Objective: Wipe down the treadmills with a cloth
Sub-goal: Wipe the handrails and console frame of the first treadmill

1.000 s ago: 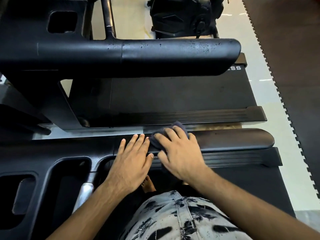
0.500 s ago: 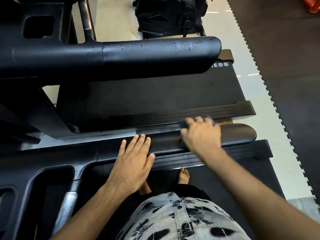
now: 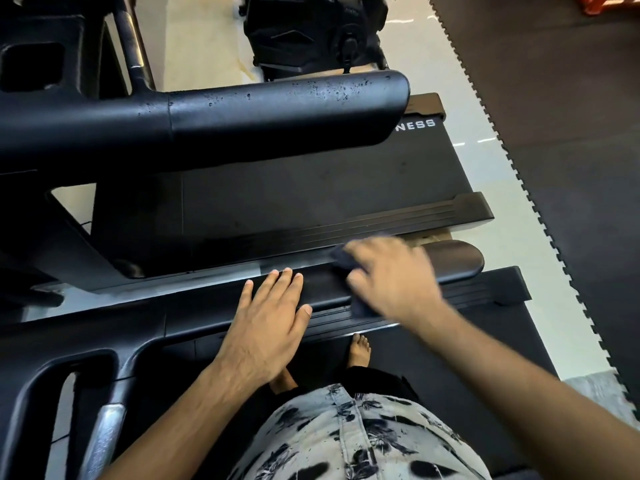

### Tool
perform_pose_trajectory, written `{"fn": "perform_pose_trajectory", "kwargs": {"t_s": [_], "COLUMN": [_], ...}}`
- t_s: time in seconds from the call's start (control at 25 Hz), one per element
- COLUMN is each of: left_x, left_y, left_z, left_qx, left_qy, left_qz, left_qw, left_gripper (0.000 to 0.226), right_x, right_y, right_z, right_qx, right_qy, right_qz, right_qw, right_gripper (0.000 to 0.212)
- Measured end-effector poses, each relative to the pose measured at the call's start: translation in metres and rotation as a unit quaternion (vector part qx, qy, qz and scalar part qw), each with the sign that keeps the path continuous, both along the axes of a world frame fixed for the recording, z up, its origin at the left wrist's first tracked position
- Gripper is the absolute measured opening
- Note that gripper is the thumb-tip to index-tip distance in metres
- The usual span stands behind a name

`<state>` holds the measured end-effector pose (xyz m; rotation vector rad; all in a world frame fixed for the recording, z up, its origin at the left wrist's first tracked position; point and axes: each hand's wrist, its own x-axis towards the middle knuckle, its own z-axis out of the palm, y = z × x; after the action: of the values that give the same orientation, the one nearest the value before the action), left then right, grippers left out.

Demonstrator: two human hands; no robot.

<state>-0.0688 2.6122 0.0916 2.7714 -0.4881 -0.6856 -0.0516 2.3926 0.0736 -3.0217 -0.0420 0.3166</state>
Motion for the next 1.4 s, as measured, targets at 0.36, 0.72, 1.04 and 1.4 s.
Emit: {"fn": "perform_pose_trajectory", "kwargs": {"t_s": [0.36,0.72,1.04,1.4], "left_x": [0.011,0.015,0.032,0.051], "left_y": [-0.023,-0.060,-0.101,-0.115], "left_z": [0.000,-0.004,-0.004,-0.016], "left_qx": [-0.009,-0.030,-0.086,-0.196], "left_qy": [0.019,0.027,0.047,0.124], "left_qz": [-0.039,-0.088,-0.165,-0.239], "left_qw": [0.999,0.995,0.981,0.943], "left_gripper": [0.057,0.056,0.055,0.046], "right_x": [0.009,-0.005,-0.061,-0.036], "right_y": [-0.035,-0.081,-0.038,0.031], "right_z": [-0.002,-0.006,-0.028,-0.048], "right_qx": [-0.034,-0.009,0.333,0.651], "right_qy": [-0.006,-0.032,-0.260,-0.366], "right_qz": [-0.147,-0.263,-0.502,-0.606], "right_qw": [0.988,0.964,0.755,0.274], "right_gripper": [0.049,0.046,0.060,0.057]}}
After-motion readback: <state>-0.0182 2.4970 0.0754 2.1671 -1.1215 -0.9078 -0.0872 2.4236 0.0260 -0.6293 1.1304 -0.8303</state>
